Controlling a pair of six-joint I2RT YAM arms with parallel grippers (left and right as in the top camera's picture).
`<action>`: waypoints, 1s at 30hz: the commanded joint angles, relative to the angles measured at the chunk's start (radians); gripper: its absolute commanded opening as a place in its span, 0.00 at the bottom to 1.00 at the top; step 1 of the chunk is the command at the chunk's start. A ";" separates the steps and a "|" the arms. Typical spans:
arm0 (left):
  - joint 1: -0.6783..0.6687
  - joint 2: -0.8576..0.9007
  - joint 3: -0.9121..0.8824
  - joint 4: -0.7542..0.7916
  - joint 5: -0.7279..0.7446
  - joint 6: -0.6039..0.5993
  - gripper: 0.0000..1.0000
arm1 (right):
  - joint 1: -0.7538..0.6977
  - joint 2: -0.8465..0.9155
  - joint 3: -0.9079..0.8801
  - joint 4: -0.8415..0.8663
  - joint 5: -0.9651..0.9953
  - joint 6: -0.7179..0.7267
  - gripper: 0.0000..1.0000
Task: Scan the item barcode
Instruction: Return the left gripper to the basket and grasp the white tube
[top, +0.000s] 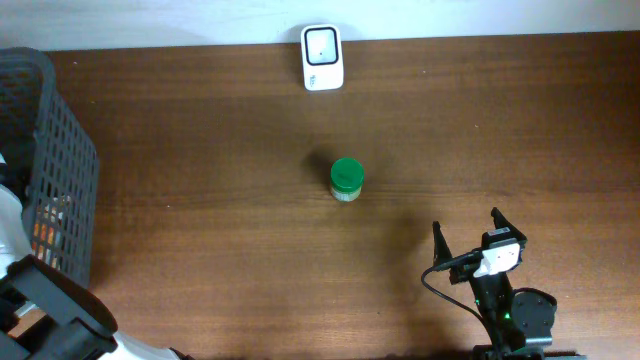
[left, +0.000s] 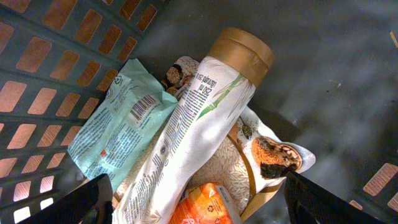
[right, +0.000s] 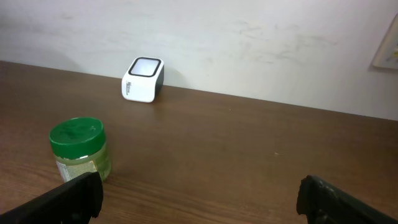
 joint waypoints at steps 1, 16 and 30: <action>0.006 -0.001 -0.027 0.002 -0.010 0.008 0.88 | 0.002 -0.008 -0.008 -0.003 0.002 0.006 0.98; 0.019 0.132 -0.027 0.105 -0.011 0.121 0.90 | 0.002 -0.008 -0.008 -0.003 0.002 0.006 0.98; 0.031 0.245 -0.027 0.220 -0.011 0.211 0.32 | 0.002 -0.008 -0.008 -0.003 0.002 0.006 0.98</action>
